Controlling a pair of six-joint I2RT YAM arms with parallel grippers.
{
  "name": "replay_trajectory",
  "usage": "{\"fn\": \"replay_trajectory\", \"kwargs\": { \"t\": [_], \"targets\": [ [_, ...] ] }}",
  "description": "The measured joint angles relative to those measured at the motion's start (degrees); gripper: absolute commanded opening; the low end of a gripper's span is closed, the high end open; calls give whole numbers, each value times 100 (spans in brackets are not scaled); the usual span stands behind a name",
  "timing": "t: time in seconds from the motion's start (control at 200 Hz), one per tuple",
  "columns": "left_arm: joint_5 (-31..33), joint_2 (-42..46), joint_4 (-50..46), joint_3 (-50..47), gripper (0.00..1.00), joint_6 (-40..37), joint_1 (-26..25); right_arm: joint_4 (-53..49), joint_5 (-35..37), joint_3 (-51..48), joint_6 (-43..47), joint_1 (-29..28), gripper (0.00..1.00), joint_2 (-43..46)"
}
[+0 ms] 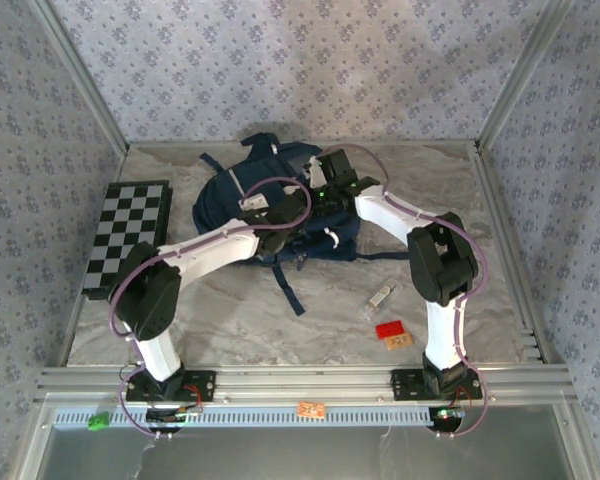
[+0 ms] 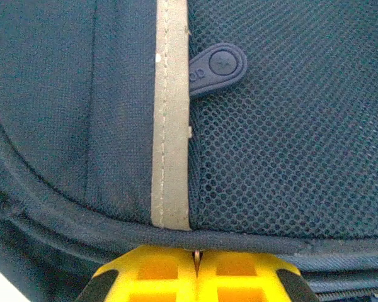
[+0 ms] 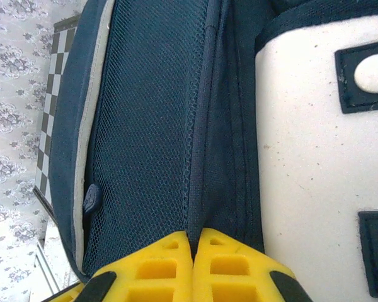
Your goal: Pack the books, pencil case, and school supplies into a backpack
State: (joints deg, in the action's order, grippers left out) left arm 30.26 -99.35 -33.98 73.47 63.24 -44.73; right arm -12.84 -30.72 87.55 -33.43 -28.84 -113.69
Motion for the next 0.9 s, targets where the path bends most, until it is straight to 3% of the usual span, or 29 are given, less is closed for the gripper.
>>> {"fn": "replay_trajectory", "kwargs": {
  "t": [0.17, 0.295, 0.485, 0.55, 0.605, 0.785, 0.899],
  "targets": [
    [-533, 656, 144, -455, 0, -772, 212, -155, -304, 11, 92, 164, 0, 33],
    [-1049, 1231, 372, -984, 0, -1464, 671, -299, -470, 13, 197, 289, 0, 44],
    [-1388, 1342, 476, -1012, 0, -2481, 824, -695, -487, 243, 479, 334, 0, 37],
    [-1532, 1307, 531, -966, 0, -2671, 776, -1045, -446, 538, 601, 389, 30, -46],
    [-1550, 1137, 490, -754, 0, -2736, 649, -1276, -428, 863, 693, 463, 41, -188],
    [-1755, 205, 457, 269, 0, -2656, 11, -1211, -629, 1123, 636, 1058, 61, -173],
    [-2118, -142, 745, 566, 0, -2494, -181, -1064, -621, 98, 323, 1462, 61, 608]
  ]
}}
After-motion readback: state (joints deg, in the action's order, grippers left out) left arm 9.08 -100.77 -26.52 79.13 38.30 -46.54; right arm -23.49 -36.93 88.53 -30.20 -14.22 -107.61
